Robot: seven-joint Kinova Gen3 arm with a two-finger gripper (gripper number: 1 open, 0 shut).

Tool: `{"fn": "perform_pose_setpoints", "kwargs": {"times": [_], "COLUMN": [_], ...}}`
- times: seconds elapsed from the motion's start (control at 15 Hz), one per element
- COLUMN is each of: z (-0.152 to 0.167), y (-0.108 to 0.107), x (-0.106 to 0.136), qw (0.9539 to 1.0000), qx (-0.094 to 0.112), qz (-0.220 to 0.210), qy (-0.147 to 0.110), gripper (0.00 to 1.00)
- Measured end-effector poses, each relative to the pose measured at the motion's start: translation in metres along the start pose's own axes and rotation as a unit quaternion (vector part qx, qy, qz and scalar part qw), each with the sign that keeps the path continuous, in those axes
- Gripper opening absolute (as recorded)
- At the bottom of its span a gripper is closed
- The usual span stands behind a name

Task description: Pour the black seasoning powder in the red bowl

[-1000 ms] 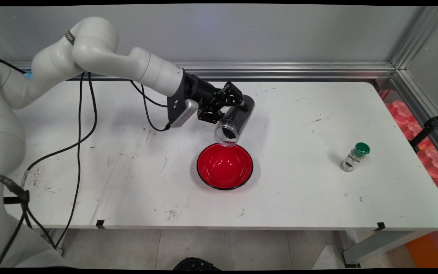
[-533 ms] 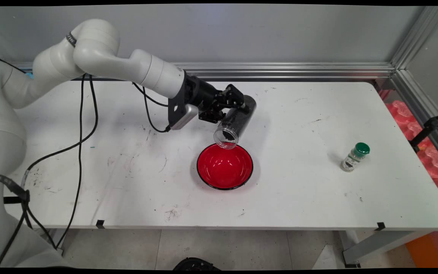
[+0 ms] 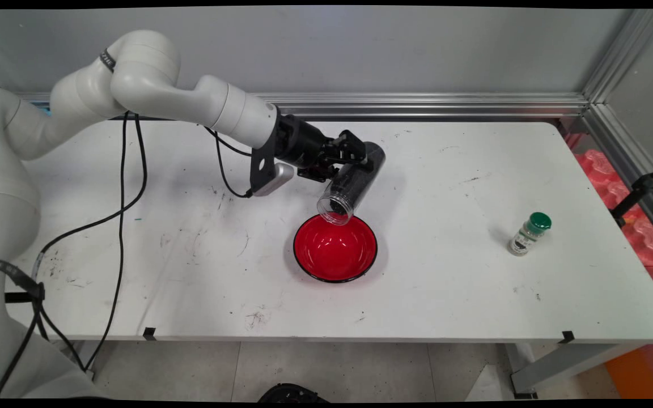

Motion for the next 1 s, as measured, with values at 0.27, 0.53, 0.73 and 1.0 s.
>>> {"fn": "perform_pose_setpoints", "kwargs": {"times": [0.27, 0.53, 0.73, 1.0], "z": [0.001, 0.002, 0.003, 0.004], "y": [-0.003, -0.006, -0.008, -0.011], "x": [0.002, 0.003, 0.004, 0.006], "qw": [0.9995, 0.9985, 0.9971, 0.9952], "qx": [0.002, 0.003, 0.005, 0.007], "qz": [0.03, 0.054, 0.075, 0.097], "qy": [-0.003, -0.007, -0.011, -0.014], "gripper": [0.0, 0.0, 0.0, 0.0]}}
